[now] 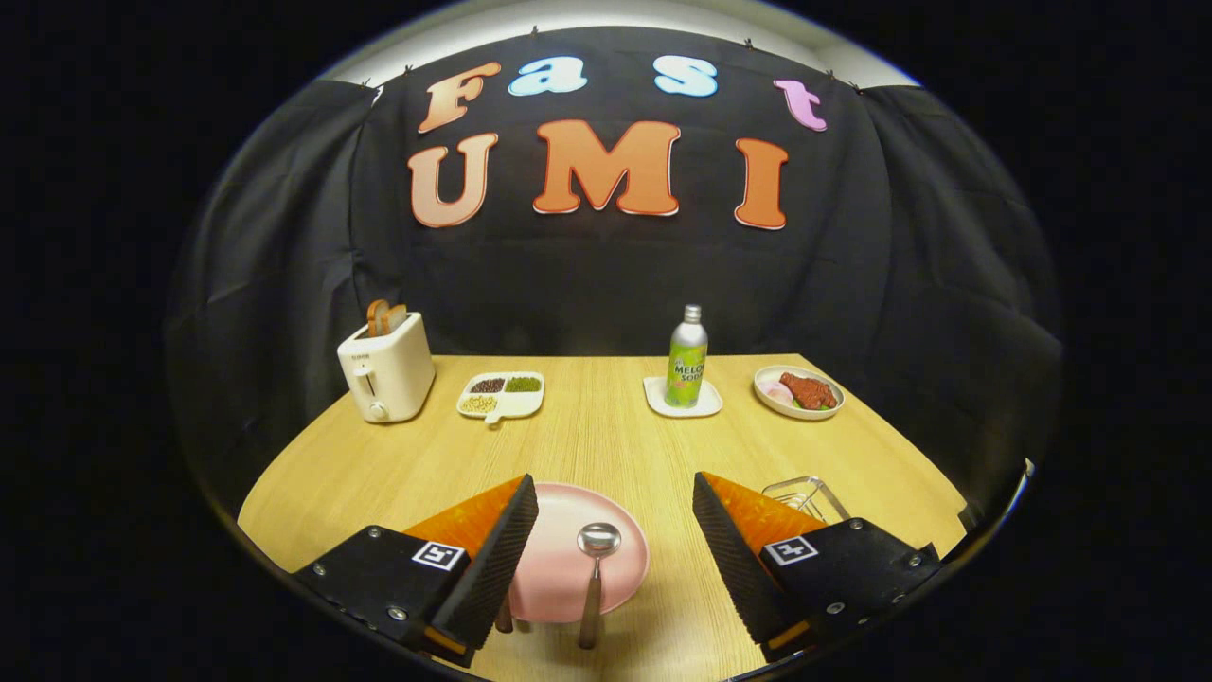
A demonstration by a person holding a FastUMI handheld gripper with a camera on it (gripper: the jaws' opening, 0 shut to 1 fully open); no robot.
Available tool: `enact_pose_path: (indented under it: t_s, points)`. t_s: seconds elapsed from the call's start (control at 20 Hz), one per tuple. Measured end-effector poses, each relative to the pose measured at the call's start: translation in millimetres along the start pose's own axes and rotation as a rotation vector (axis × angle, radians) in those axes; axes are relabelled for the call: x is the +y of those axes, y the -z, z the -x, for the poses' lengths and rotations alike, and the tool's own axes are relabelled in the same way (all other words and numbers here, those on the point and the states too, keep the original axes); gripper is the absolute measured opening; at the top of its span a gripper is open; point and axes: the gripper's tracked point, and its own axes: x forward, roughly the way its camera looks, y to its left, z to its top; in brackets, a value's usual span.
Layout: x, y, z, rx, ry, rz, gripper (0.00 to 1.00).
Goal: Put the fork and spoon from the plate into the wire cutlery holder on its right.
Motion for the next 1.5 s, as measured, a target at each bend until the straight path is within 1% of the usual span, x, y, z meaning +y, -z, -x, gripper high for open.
enact_pose_path:
  t_s: [0.25,0.35,0.4,0.45,0.5,0.55,0.6,0.65,0.7,0.75,0.8,0.9,1.15,1.25,1.3,1.35,1.4,1.45,1.5]
  points:
    - [8.1,39.0,-11.3,0.094,-0.018,0.053,0.98]
    - [11.7,51.6,-15.0,0.128,-0.029,0.054,0.91]
    - [13.3,57.5,-16.4,0.145,-0.030,0.054,0.84]
    - [14.2,64.7,-19.5,0.166,-0.034,0.055,0.80]
    - [16.5,71.3,-21.4,0.184,-0.039,0.059,0.74]
    - [19.2,78.1,-23.3,0.203,-0.040,0.068,0.71]
    - [21.0,84.3,-24.7,0.223,-0.041,0.080,0.64]
    - [22.3,91.8,-27.3,0.245,-0.038,0.093,0.61]
    - [22.5,96.8,-28.6,0.262,-0.035,0.102,0.55]
    - [24.0,102.9,-30.9,0.281,-0.035,0.109,0.53]
    - [24.2,108.9,-31.5,0.301,-0.031,0.114,0.48]
    - [24.5,114.0,-33.2,0.321,-0.026,0.117,0.42]
    - [18.8,127.4,-42.6,0.366,-0.005,0.139,0.40]
    - [16.4,133.7,-45.4,0.389,0.006,0.135,0.33]
    - [17.8,136.7,-47.2,0.398,0.002,0.126,0.23]
    - [18.3,137.3,-48.3,0.398,0.004,0.122,0.20]
    - [17.8,136.5,-48.9,0.398,0.001,0.125,0.15]
    - [17.7,136.5,-49.4,0.404,0.000,0.127,0.13]
    - [16.8,136.3,-49.8,0.409,0.003,0.120,0.09]
